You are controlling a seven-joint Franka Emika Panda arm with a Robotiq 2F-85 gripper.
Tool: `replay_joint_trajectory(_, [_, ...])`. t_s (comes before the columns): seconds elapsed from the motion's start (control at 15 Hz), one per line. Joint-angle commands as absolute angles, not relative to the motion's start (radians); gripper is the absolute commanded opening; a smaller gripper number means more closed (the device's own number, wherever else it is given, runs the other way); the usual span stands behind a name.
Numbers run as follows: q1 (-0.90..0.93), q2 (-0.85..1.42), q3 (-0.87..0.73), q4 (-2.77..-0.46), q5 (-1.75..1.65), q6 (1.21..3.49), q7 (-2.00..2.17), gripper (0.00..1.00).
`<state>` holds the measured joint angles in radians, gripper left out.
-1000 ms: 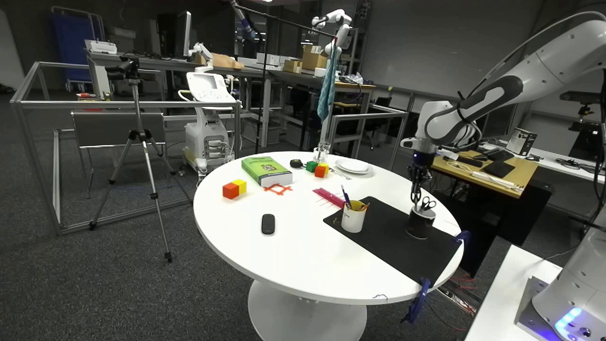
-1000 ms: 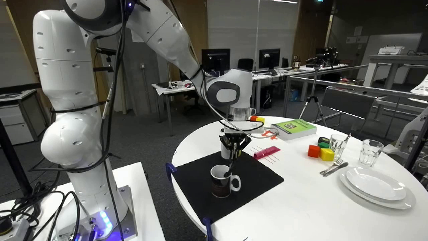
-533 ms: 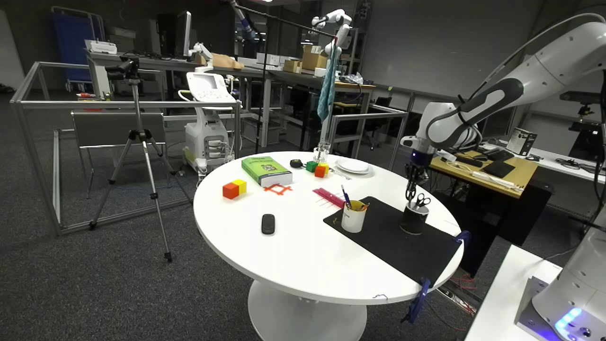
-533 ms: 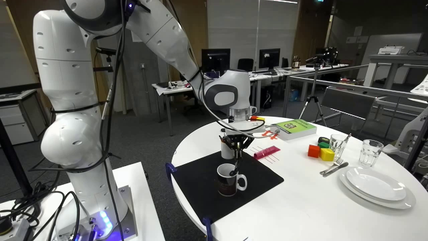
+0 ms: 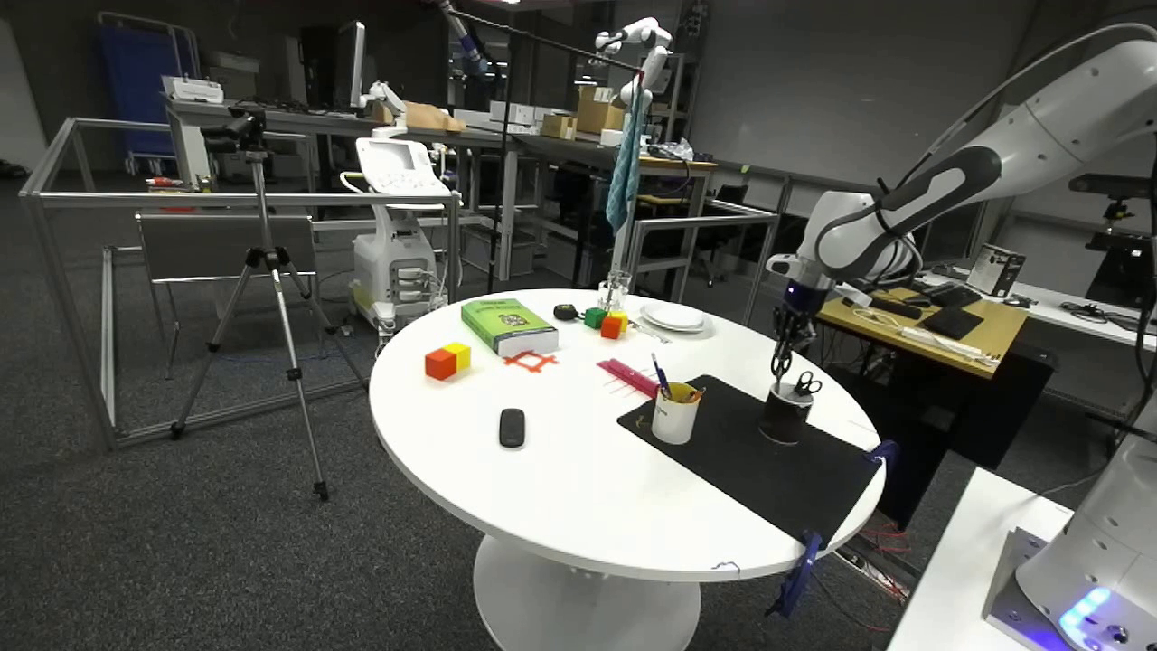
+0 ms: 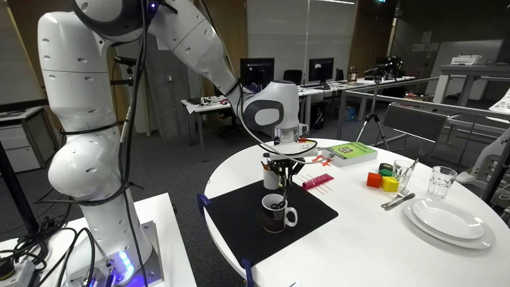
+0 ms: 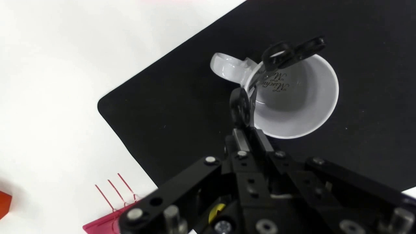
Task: Remove a scissors from the black cup and place it on the black mat on the table
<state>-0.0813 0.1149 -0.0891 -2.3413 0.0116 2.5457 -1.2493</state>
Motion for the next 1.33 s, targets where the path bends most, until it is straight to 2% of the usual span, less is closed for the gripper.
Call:
replay_joint_trajectory(0.0, [-0.107,0.070,-0.072,-2.357,0.045,2.557,-1.286,0.02])
replay_joint_trajectory(1.27, [-0.076,-0.073,-0.086,-2.368,0.008,2.544,-1.256,0.02])
